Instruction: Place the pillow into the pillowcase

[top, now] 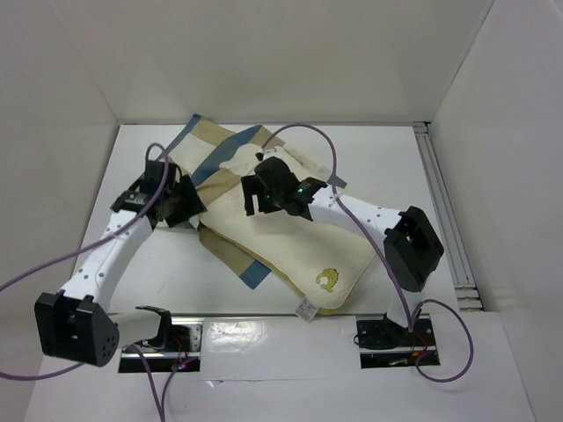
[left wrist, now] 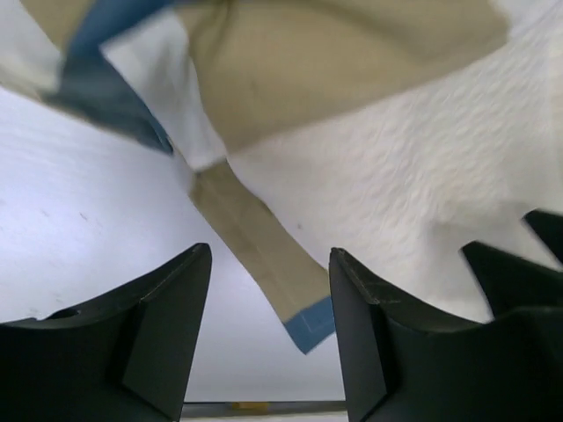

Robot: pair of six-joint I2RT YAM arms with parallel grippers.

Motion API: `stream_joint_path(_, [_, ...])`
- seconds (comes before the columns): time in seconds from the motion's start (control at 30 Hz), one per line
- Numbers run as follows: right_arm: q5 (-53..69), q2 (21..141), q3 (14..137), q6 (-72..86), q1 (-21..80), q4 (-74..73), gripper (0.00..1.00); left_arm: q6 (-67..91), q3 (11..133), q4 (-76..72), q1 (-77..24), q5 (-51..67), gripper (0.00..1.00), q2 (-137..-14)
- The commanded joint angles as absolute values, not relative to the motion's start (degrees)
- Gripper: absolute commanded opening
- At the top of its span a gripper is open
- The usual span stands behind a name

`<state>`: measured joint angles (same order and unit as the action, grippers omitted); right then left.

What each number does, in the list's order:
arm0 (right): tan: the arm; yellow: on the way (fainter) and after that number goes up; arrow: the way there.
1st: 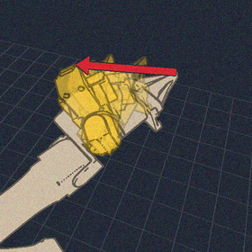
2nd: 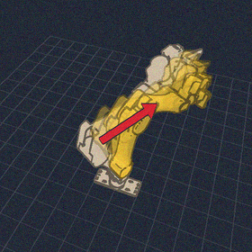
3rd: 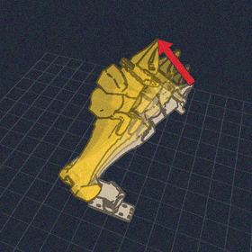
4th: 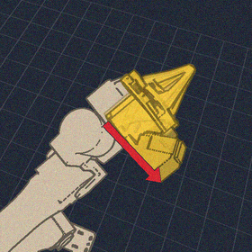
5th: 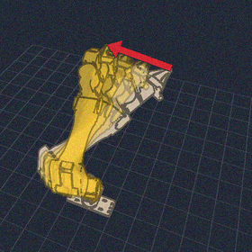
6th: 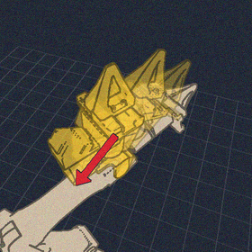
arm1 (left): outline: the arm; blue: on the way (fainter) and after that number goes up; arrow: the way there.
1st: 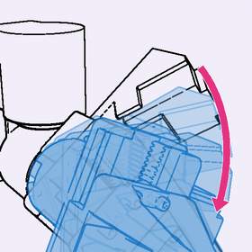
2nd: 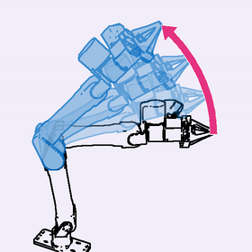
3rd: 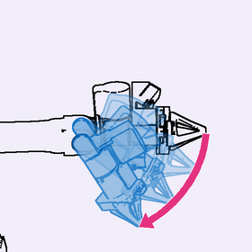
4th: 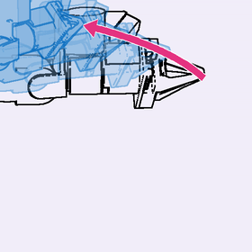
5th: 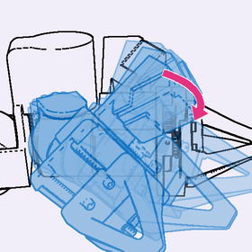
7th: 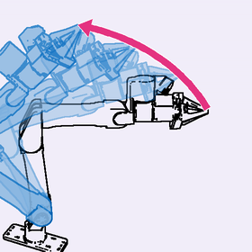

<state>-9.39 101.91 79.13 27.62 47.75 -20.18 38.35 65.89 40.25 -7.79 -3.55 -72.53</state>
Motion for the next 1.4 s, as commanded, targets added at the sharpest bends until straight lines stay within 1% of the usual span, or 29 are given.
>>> stream_joint_path(0.0, [-10.63, 102.21, 85.33, 22.07, 49.31, -21.88, 0.9, 47.01, 54.35, 27.8, -8.96, 1.67, 0.68, -67.08])
stream_joint_path(0.03, [-11.16, 102.22, 87.26, 20.49, 50.18, -22.75, 0.92, 47.98, 49.53, 26.12, -9.83, 1.67, 0.68, -65.84])
stream_joint_path(0.07, [-11.16, 103.0, 88.15, 19.43, 50.71, -23.89, 0.92, 49.38, 47.48, 23.41, -10.63, 0.97, 0.68, -64.35])
stream_joint_path(0.13, [-10.55, 104.4, 91.38, 16.63, 51.23, -25.04, 0.93, 51.41, 43.44, 23.38, -11.33, -2.87, 0.66, -63.73])
stream_joint_path(0.27, [-8.09, 108.35, 97.62, 12.67, 52.55, -28.38, 0.94, 53.43, 37.1, 17.85, -11.34, -5.88, 0.66, -63.72])
stream_joint_path(0.33, [-7.47, 109.07, 99.13, 11.87, 53.09, -29.0, 0.94, 53.44, 34.82, 14.18, -10.55, -5.28, 0.66, -64.24])
stream_joint_path(0.53, [-5.54, 110.48, 100.37, 11.34, 53.09, -29.53, 0.94, 53.44, 33.57, 9.24, -9.4, -5.98, 0.66, -68.28])
stream_joint_path(0.7, [-4.4, 110.48, 99.84, 11.34, 53.09, -29.53, 0.94, 52.12, 32.43, 5.1, -9.4, -9.57, 0.6, -71.8])
stream_joint_path(0.77, [-4.39, 110.48, 99.84, 11.34, 53.09, -30.06, 0.94, 52.12, 32.96, 3.96, -8.88, -9.58, 0.58, -74.0])
stream_joint_path(0.8, [-3.87, 110.48, 99.84, 11.34, 53.09, -30.06, 0.94, 52.12, 32.96, 3.96, -8.88, -9.58, 0.55, -74.53])
stream_joint_path(0.87, [-3.87, 110.48, 99.84, 11.34, 53.09, -30.67, 0.94, 52.73, 31.73, 1.33, -8.88, -9.58, 0.54, -75.23])
stream_joint_path(0.97, [-3.35, 110.48, 99.84, 11.34, 53.09, -31.2, 0.94, 53.34, 30.33, -1.57, -8.88, -8.36, 0.48, -75.23])
stream_joint_path(1.03, [-3.34, 111.01, 100.54, 11.34, 53.09, -31.81, 0.94, 53.35, 30.32, -2.72, -8.35, -7.73, 0.41, -75.23])
stream_joint_path(1.07, [-2.64, 111.53, 100.55, 11.34, 53.09, -32.34, 0.95, 53.35, 29.71, -2.72, -8.35, -7.73, 0.35, -75.76])
stream_joint_path(1.13, [-2.64, 112.23, 101.16, 11.34, 53.61, -32.34, 0.95, 53.35, 29.71, -4.3, -8.35, -7.21, 0.26, -76.81])
stream_joint_path(1.17, [-2.11, 112.24, 101.68, 11.34, 53.61, -32.34, 0.96, 52.83, 29.71, -4.31, -8.35, -6.68, 0.24, -76.82])
stream_joint_path(1.2, [-2.11, 113.02, 101.69, 10.64, 53.61, -32.87, 0.96, 52.82, 30.23, -4.31, -8.35, -6.68, 0.12, -77.6])
stream_joint_path(1.23, [-2.11, 114.42, 103.43, 10.11, 54.22, -32.87, 0.98, 52.82, 30.23, -4.31, -8.35, -6.16, 0.04, -77.61])
stream_joint_path(1.27, [-2.63, 115.39, 104.4, 10.11, 54.23, -33.65, 0.98, 52.3, 30.93, -4.31, -8.35, -6.15, 0.0, -78.39])
stream_joint_path(1.37, [-4.91, 119.25, 108.53, 8.8, 55.45, -35.68, 0.99, 52.29, 31.55, -2.55, -8.35, -6.15, 0.0, -78.93])
